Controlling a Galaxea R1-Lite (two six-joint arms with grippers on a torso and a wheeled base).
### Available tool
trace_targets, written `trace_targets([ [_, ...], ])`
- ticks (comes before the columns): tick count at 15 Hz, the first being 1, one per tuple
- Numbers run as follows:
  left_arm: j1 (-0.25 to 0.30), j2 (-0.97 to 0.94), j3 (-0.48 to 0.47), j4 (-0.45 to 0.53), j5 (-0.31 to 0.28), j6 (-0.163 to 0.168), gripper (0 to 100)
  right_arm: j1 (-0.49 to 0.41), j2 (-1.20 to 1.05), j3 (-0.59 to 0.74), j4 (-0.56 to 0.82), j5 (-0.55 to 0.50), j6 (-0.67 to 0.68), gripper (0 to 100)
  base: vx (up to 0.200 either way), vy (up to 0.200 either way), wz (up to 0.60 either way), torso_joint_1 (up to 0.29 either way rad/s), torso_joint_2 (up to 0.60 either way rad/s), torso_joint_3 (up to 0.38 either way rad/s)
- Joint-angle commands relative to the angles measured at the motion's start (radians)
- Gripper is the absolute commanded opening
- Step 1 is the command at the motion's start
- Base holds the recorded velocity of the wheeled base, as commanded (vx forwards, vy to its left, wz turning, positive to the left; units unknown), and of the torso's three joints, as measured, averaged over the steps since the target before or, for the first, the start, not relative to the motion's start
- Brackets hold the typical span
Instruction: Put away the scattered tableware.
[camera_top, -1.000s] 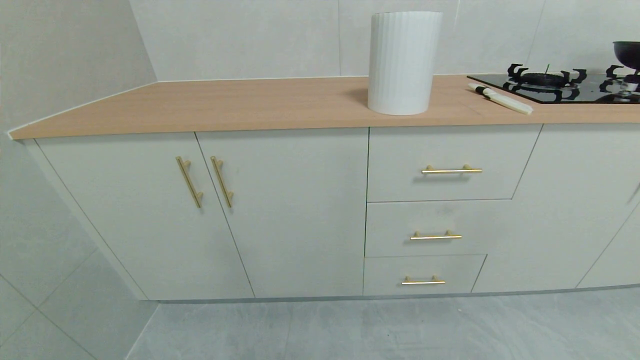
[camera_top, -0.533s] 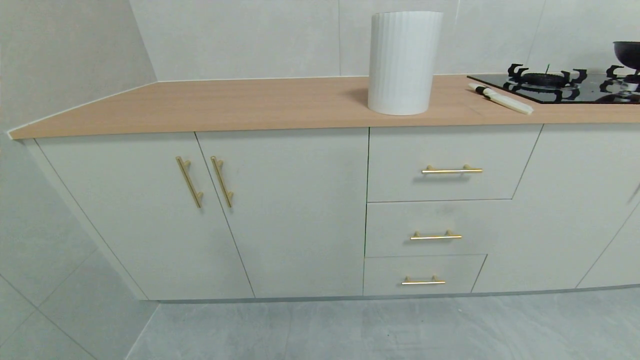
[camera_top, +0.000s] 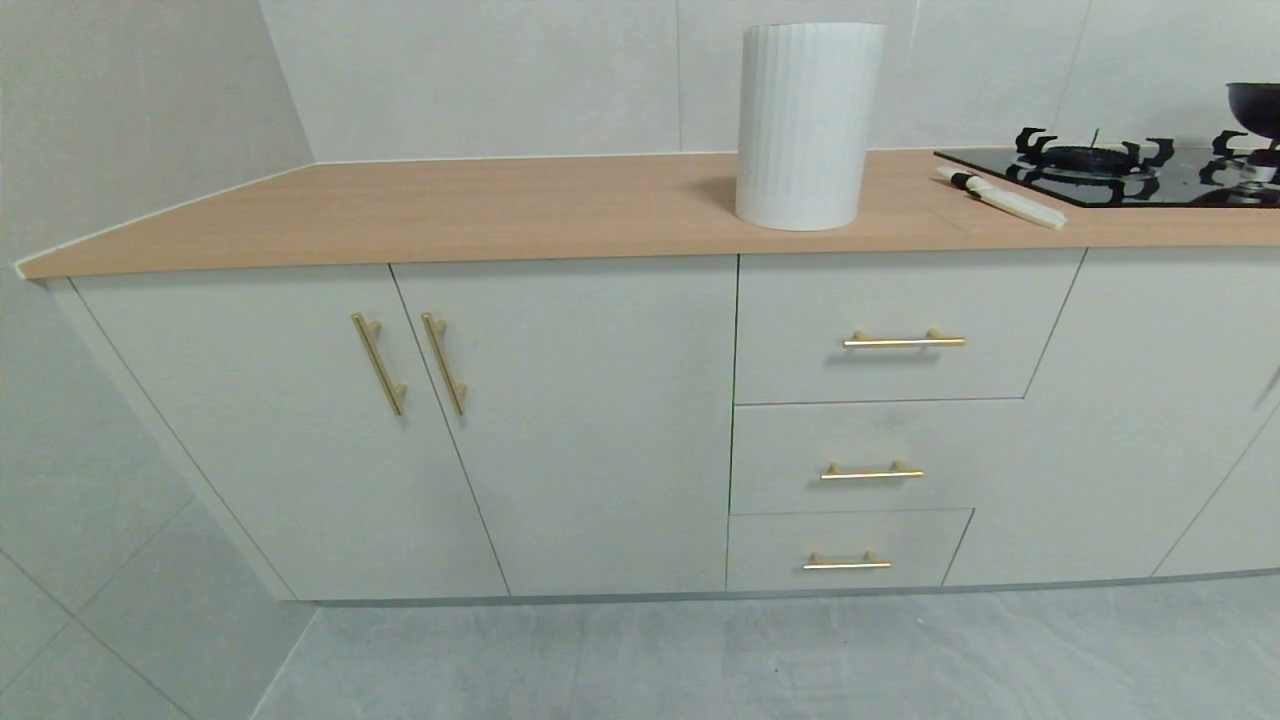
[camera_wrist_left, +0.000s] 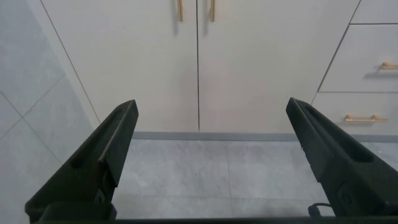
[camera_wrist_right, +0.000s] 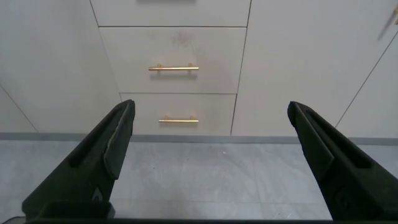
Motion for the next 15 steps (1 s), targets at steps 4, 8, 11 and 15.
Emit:
trace_targets([
  [4,0.001,0.0,0.0,0.0,0.0,0.003,100,0.001,0.003,0.0,0.001,0.001,0.011,100,0.0,0.0,0.0,0.0,0.0,0.0],
  [8,0.001,0.0,0.0,0.0,0.0,0.011,100,0.001,0.003,0.0,0.0,-0.001,0.034,100,0.0,0.0,0.0,0.0,0.0,0.0],
  [11,0.001,0.0,0.0,0.0,0.0,0.008,100,0.001,0.003,0.0,0.0,0.001,0.032,100,0.133,0.0,0.0,0.003,0.0,0.003],
  [15,0.001,0.0,0.0,0.0,0.0,0.006,100,0.001,0.003,0.0,0.0,0.001,0.032,100,0.2,0.0,0.0,0.0,0.0,0.001],
])
